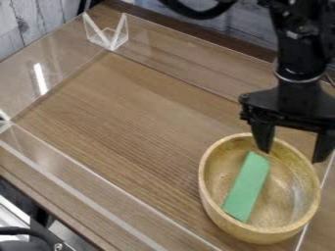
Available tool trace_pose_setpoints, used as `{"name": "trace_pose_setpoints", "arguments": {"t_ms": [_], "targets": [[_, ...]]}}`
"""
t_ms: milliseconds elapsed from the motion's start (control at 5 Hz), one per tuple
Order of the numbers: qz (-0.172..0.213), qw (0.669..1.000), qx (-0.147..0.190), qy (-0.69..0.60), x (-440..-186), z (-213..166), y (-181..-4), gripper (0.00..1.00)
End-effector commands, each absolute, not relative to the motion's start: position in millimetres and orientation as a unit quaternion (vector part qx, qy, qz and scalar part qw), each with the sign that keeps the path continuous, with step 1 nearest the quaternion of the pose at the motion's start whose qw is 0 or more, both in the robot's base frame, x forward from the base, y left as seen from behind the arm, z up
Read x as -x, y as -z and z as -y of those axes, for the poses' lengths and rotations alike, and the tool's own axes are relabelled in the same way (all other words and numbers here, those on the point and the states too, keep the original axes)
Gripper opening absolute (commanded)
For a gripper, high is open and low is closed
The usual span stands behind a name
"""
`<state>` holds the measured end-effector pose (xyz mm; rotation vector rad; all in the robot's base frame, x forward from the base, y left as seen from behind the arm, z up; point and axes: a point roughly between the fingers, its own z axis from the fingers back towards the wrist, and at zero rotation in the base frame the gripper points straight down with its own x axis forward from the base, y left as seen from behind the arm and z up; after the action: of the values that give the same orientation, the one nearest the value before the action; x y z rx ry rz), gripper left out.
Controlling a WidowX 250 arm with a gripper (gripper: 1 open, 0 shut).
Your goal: Put green object into wooden bowl
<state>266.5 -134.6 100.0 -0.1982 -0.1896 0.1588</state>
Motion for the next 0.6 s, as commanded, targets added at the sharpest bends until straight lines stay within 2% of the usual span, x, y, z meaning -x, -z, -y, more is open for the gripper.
{"name": "trace_pose_setpoints", "arguments": {"t_ms": [0,400], "targets": [[0.119,0.983,0.108,-0.091,-273,129,-117.2,1.0],[0.122,0.982,0.108,-0.091,-262,123,-128.3,1.0]]}}
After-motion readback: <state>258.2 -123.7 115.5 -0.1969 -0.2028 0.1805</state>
